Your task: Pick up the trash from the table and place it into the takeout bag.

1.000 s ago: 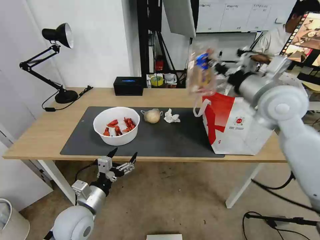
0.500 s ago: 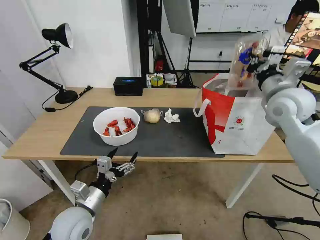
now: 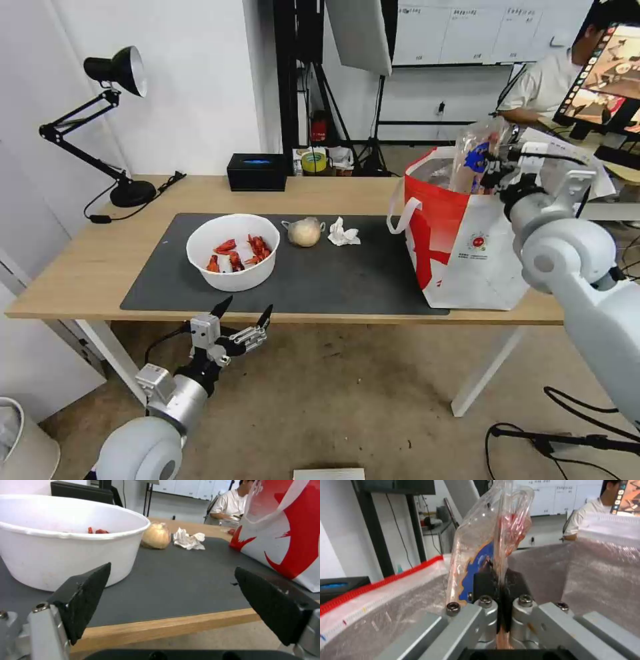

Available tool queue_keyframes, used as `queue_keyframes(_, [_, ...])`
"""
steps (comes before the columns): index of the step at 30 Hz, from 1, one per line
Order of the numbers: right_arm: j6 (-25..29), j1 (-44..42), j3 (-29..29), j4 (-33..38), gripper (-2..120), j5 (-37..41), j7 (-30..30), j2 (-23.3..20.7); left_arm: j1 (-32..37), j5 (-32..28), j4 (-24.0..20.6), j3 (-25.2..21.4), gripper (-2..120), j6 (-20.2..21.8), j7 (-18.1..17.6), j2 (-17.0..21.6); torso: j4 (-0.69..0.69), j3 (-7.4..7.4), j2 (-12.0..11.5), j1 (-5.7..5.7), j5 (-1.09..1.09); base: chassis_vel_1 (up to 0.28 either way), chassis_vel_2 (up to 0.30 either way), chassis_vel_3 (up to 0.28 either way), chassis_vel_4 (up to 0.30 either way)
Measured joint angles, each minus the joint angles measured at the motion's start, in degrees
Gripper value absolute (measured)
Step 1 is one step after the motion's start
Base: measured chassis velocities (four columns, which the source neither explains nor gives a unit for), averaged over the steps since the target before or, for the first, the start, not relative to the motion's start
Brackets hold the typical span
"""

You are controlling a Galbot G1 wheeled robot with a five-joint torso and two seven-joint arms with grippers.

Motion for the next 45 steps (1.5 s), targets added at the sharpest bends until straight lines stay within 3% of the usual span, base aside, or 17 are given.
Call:
queue_keyframes(7, [-2.11, -1.33, 0.94, 1.33, 5, 1.64, 2.91, 0.22, 0.45, 0.43, -0.34, -0.14, 100, -0.05, -0.01, -0.23, 0.0, 0.0, 0.0, 0.0, 0.0, 0.0, 0.0, 0.0, 0.0])
queue_keyframes(18, [-2.83, -1.27, 1.68, 2.01, 52, 2.76, 3.0, -0.22, 0.91, 0.84, -0.69, -0.15, 100, -0.07, -0.12, -0.31, 0.0, 0.0, 0.0, 0.0, 0.0, 0.0, 0.0, 0.0, 0.0])
queue_keyframes(23, [-2.54, -1.09, 1.69, 2.12, 60, 2.75, 1.92, -0.38, 1.03, 0.84, -0.83, -0.44, 100, -0.08, -0.12, -0.23, 0.0, 0.0, 0.0, 0.0, 0.01, 0.0, 0.0, 0.0, 0.0])
queue_keyframes(25, [0.24, 0.46, 1.31, 2.08, 75, 2.83, -1.2, -0.9, 1.25, 0.65, -0.84, -1.28, 100, -0.07, -0.2, -0.24, 0.0, 0.0, 0.0, 0.0, 0.0, 0.0, 0.0, 0.0, 0.0])
queue_keyframes(27, [0.72, 0.72, 1.23, 2.08, 76, 2.88, -1.81, -0.95, 1.28, 0.58, -0.84, -1.37, 100, -0.07, -0.2, -0.26, 0.0, 0.0, 0.0, 0.0, 0.01, 0.0, 0.0, 0.0, 0.0])
queue_keyframes(31, [4.47, 1.66, -0.44, 5.35, 97, 3.43, -10.05, -1.65, 1.87, -0.06, -0.87, -2.66, 100, -0.08, -0.31, -0.78, 0.01, 0.0, 0.0, 0.0, -0.01, 0.0, 0.0, 0.0, 0.0])
queue_keyframes(38, [4.45, -7.61, -2.78, 14.55, 100, 1.27, -18.57, -3.24, 2.4, 0.24, -0.8, -4.02, 100, -0.39, -0.4, -1.16, 0.0, 0.0, 0.0, 0.0, 0.0, 0.0, 0.0, 0.0, 0.0])
queue_keyframes(45, [4.47, -15.18, -3.88, 17.62, 100, -3.6, -20.05, -4.02, 3.65, 0.55, -0.84, -4.99, 100, -0.33, -0.36, -1.36, 0.0, 0.0, 0.0, 0.0, 0.0, 0.0, 0.0, 0.0, 0.0])
